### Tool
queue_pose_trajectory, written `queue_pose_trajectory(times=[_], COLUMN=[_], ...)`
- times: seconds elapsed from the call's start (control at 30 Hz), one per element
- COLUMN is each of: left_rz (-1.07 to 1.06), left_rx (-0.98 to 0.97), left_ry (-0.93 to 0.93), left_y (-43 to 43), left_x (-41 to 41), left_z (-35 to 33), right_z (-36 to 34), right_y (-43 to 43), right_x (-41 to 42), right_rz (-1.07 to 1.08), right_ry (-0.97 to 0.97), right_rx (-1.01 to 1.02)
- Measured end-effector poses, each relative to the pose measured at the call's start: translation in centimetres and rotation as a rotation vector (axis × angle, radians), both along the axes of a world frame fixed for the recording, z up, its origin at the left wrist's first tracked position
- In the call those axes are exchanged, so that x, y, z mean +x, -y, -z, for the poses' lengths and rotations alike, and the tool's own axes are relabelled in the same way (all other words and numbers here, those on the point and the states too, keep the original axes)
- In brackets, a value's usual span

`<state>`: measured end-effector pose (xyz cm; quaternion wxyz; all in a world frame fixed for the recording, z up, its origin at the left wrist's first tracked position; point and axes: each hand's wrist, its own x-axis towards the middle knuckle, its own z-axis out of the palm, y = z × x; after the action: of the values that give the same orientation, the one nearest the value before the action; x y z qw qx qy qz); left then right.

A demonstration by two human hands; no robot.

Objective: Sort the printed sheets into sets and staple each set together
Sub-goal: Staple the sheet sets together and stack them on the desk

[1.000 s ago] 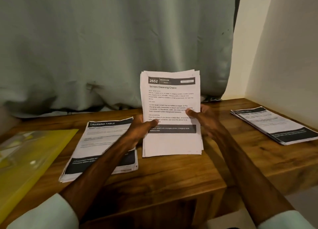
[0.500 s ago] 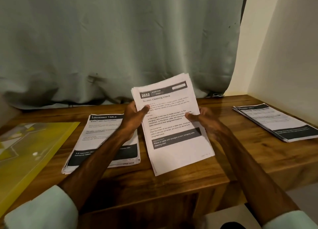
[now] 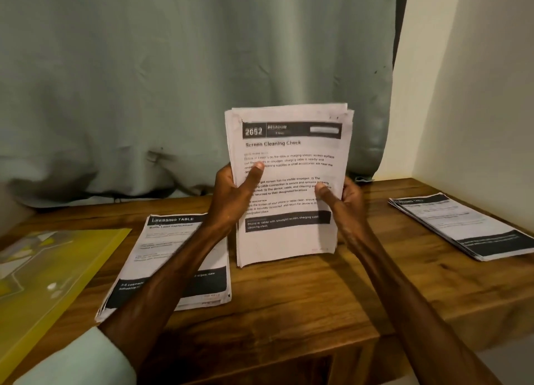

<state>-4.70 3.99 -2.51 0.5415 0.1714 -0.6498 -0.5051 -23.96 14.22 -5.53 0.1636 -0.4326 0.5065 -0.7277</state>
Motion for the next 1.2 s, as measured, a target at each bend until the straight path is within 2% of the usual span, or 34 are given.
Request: queue_pose_trajectory(times=[0.2, 0.33, 0.57, 0.73, 0.9, 1.2], left_rz=[0.001, -0.032, -0.025, -0.023, -0.023, -0.037], left_rx=[0.179, 0.144, 0.159, 0.152, 0.159, 0.153], left_ry=[0.053, 0.012, 0.08, 0.098, 0.116, 0.136], left_y=[-0.5, -0.4, -0.6, -0.1, 0.2, 0.2], left_x=[-0.9, -1.3, -1.9, -1.8, -1.8, -1.8], left_z=[4.6, 3.8, 5.8, 5.5, 5.4, 5.6], right_z=[4.4, 3.2, 4.6, 2.5, -0.4, -0.7], right_y=[-0.2, -0.2, -0.5, -0.8, -0.4, 0.2], right_x=[0.5, 0.4, 1.0, 0.5, -0.2, 0.1], right_rz=[0.022, 0.038, 0.011, 0.0, 0.002, 0.017], right_ry=[0.071, 0.022, 0.122, 0.171, 0.083, 0.054], right_rx=[0.097, 0.07, 0.081, 0.045, 0.002, -0.008])
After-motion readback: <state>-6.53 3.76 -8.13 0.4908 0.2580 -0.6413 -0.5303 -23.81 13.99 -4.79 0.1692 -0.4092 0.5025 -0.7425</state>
